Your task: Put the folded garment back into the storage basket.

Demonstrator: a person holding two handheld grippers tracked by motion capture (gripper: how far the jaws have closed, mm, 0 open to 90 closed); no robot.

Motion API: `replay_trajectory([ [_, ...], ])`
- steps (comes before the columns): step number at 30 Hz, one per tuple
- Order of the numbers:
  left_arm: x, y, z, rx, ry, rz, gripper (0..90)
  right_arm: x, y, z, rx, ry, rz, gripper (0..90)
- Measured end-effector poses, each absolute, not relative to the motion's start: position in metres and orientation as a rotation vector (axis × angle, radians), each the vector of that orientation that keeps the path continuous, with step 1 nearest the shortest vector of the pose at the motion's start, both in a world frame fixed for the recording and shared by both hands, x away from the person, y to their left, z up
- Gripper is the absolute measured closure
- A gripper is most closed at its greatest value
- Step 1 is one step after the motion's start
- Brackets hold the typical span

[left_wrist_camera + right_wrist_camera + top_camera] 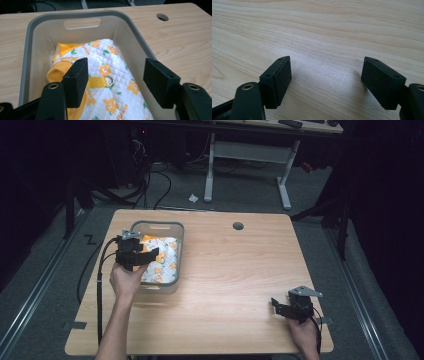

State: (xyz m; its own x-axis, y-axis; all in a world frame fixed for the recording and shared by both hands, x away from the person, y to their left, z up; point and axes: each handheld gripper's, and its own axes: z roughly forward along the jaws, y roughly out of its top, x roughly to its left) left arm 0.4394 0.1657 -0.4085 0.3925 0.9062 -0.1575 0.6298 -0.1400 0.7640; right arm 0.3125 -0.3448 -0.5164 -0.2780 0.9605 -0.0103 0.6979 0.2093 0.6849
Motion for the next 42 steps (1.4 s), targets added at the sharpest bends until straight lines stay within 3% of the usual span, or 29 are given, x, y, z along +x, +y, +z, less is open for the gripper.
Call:
replay_trajectory([
  [42, 0.395, 0.154, -0.400, 1.799, 1.243, 0.426, 33.0, 0.313, -0.345, -0.516, 1.536, 2.053, 0.804, 24.4],
])
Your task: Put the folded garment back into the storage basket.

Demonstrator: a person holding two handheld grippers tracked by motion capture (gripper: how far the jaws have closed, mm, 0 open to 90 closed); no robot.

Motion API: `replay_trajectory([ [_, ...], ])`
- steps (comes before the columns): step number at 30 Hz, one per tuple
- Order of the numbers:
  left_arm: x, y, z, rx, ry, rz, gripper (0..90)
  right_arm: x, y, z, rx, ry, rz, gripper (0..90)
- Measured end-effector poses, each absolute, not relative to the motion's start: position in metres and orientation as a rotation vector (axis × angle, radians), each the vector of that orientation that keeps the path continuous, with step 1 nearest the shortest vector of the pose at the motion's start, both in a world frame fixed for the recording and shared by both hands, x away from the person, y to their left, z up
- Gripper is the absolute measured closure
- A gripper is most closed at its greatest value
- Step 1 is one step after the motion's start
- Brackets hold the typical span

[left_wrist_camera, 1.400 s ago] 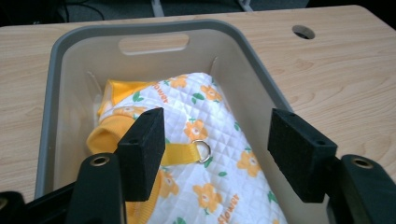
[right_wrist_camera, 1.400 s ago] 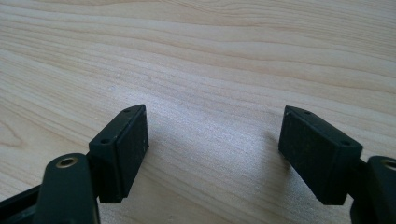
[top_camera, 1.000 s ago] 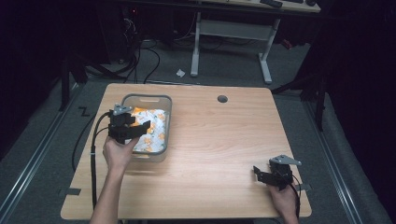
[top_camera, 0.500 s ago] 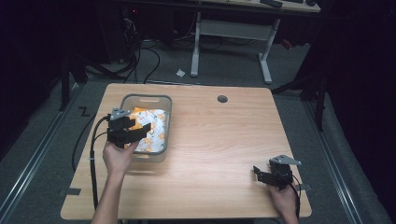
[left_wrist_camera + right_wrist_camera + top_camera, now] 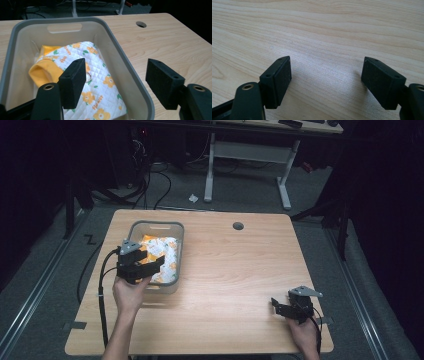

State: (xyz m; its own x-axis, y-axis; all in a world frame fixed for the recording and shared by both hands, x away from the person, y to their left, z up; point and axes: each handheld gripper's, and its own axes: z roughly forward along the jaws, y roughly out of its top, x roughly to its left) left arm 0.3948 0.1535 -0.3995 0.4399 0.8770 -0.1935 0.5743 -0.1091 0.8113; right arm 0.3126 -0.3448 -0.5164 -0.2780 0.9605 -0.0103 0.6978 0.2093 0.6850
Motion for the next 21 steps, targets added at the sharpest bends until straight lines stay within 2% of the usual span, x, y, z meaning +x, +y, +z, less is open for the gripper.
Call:
replay_trajectory([
  [21, 0.378, 0.136, -0.395, 1.819, 1.162, 0.389, 32.3, 0.313, -0.345, -0.516, 1.537, 2.053, 0.805, 24.4],
])
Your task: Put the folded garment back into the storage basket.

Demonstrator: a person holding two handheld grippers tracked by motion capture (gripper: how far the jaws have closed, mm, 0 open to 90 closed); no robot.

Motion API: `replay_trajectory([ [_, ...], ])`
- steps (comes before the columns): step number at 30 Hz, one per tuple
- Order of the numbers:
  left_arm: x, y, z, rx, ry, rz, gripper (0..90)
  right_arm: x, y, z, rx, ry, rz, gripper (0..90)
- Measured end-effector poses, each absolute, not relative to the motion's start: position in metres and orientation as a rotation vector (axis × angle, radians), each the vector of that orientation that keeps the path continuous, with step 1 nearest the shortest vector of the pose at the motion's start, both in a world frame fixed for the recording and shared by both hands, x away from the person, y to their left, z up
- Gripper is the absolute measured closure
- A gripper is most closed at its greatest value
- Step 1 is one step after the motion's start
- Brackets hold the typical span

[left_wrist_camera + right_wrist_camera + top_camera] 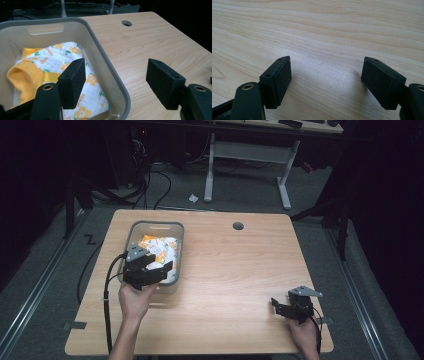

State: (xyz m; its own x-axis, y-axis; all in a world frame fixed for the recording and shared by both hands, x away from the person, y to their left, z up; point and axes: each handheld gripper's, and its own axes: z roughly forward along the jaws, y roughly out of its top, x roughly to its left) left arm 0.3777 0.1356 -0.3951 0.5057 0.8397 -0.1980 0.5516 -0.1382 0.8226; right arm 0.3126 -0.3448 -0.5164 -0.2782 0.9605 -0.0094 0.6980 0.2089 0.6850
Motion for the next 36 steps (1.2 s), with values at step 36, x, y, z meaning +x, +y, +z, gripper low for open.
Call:
replay_trajectory([
  [36, 0.356, 0.103, -0.400, 1.849, 1.051, 0.303, 30.6, 0.313, -0.345, -0.516, 1.537, 2.053, 0.805, 24.4],
])
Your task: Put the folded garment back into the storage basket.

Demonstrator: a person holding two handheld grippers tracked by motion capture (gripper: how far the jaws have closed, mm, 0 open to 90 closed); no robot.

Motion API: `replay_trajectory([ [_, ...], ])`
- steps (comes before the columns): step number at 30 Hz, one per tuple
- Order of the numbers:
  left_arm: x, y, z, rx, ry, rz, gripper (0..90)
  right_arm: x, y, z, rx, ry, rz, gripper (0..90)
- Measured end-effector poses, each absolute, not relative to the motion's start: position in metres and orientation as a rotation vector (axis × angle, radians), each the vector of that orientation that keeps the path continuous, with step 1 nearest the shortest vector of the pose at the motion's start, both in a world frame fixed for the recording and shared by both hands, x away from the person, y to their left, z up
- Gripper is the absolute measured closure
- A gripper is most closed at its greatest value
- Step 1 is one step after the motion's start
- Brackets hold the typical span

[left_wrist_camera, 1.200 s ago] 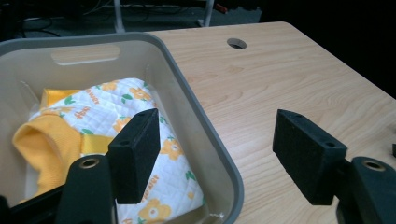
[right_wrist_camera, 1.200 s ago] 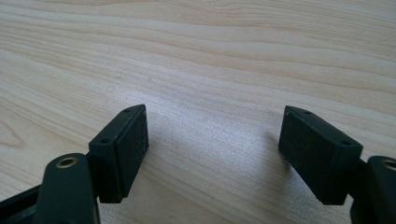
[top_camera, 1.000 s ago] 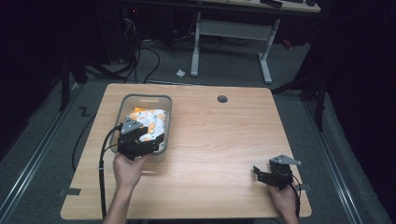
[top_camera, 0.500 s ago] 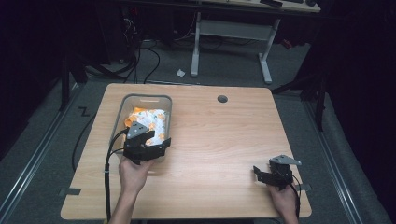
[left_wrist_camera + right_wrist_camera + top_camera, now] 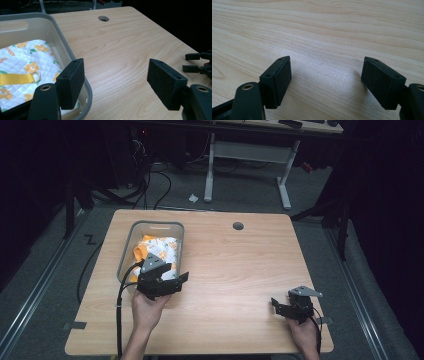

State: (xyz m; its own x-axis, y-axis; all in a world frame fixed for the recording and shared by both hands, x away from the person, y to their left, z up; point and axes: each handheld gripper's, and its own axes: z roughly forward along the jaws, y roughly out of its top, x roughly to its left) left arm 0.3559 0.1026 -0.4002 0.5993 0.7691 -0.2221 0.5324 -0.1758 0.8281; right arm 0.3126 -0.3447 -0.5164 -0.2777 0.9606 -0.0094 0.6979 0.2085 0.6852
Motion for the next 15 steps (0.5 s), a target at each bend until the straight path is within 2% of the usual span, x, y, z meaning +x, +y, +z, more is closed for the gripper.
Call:
replay_trajectory([
  [15, 0.353, 0.091, -0.405, 1.839, 1.029, 0.258, 30.6, 0.313, -0.345, -0.516, 1.537, 2.052, 0.804, 24.4],
])
